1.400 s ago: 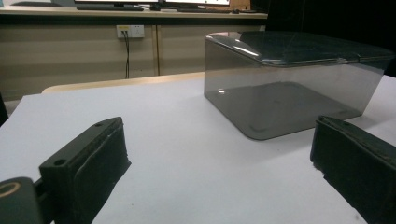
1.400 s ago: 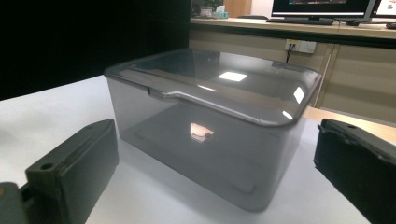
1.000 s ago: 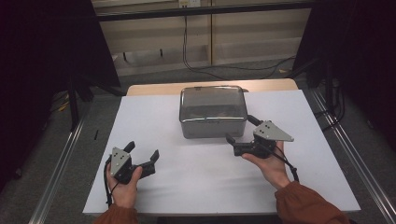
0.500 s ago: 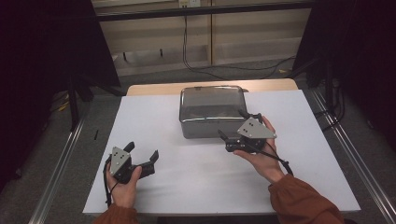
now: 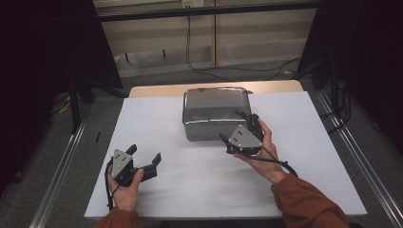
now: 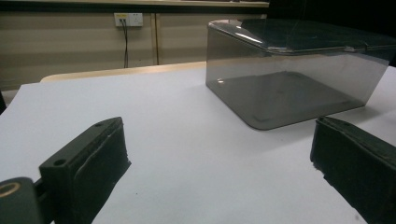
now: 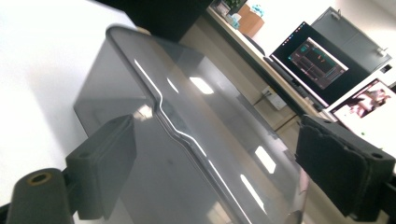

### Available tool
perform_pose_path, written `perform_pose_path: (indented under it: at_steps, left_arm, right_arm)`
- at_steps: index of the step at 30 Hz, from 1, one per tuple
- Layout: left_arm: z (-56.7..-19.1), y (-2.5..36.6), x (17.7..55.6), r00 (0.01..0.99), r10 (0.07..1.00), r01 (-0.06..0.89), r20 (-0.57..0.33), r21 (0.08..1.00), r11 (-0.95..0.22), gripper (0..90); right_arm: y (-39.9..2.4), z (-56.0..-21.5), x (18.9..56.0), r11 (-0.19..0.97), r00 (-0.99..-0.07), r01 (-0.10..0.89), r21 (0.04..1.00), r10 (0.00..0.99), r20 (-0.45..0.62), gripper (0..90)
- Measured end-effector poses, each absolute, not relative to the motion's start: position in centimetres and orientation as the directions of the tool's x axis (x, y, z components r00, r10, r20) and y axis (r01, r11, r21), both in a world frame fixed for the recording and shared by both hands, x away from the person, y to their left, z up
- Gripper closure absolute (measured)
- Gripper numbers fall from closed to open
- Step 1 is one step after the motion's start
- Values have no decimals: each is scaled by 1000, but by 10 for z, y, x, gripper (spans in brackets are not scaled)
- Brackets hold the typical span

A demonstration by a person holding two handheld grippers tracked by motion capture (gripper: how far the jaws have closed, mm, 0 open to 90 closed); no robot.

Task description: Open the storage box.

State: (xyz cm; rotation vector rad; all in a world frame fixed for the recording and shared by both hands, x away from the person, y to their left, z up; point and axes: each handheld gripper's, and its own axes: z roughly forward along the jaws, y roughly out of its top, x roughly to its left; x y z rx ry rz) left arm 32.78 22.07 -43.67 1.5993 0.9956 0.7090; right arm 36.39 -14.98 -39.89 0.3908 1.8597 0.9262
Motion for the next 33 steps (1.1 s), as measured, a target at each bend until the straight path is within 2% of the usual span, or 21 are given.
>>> perform_pose_path:
  at_steps: [4, 12, 16, 24, 25, 33]
  left_arm:
    - [-436, 221, 328, 472, 880, 238, -46, 968, -78, 36]
    - [-436, 221, 328, 473, 880, 242, -45, 967, -81, 37]
    - [-437, 221, 328, 473, 880, 243, -44, 967, -82, 37]
    - [-437, 221, 328, 477, 878, 244, -42, 966, -86, 37]
    - [-437, 221, 328, 478, 877, 242, -40, 966, -88, 37]
    - [-437, 221, 328, 483, 875, 243, -41, 966, -89, 37]
  right_arm:
    - [-144, -400, 364, 729, -424, -162, 665, 557, -714, 149]
    - [-138, -405, 366, 803, -381, -191, 565, 470, -796, 224]
    - [-132, -410, 365, 864, -325, -227, 449, 368, -871, 278]
    - [-125, -417, 369, 898, -310, -237, 371, 292, -905, 376]
    - [-124, -420, 369, 905, -308, -236, 353, 275, -911, 425]
    - [-119, -427, 370, 922, -316, -241, 303, 220, -923, 549]
